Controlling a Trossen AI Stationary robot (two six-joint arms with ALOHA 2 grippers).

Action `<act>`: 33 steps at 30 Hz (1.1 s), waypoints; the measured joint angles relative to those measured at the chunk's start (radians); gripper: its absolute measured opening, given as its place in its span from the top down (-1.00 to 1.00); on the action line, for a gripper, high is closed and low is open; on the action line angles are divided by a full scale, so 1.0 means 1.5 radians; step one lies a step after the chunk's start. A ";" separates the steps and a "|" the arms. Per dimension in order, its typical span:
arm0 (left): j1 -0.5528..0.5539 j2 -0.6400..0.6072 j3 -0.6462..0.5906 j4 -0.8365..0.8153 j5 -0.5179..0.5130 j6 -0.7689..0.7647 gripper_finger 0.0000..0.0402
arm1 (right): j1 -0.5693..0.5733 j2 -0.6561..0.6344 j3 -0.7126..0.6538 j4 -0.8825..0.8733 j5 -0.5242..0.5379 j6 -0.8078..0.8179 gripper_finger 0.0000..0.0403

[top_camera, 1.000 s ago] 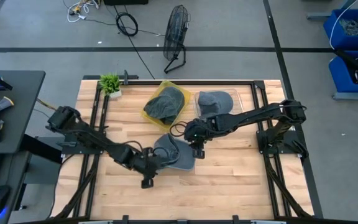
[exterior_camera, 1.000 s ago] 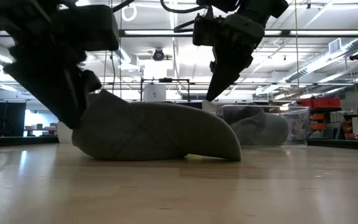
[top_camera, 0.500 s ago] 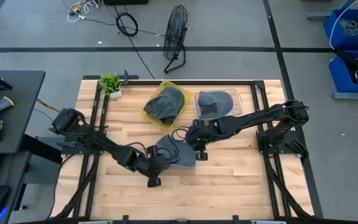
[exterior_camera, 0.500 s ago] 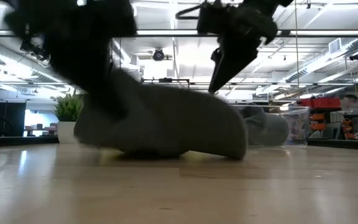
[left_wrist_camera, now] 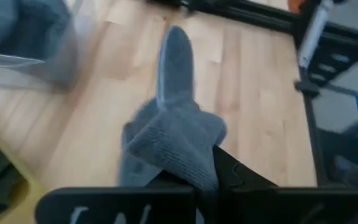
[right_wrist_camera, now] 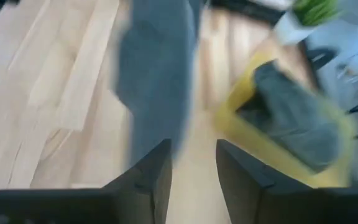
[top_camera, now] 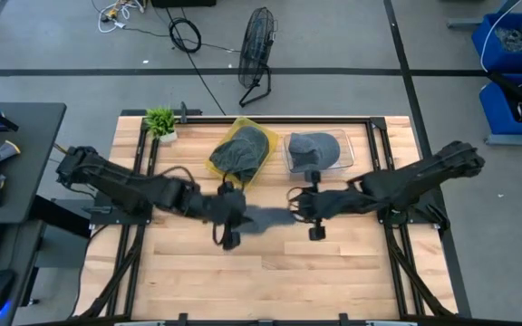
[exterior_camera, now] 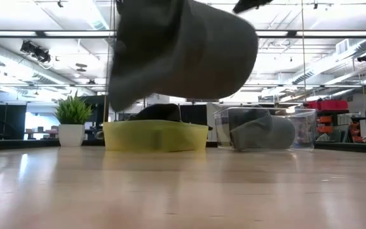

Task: Pick & Place hat
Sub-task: Put the dark blue cap into the transparent bin

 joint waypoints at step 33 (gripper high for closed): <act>0.128 0.005 -0.002 0.159 0.005 0.137 0.93 | -0.066 0.091 0.000 0.208 0.268 0.066 0.40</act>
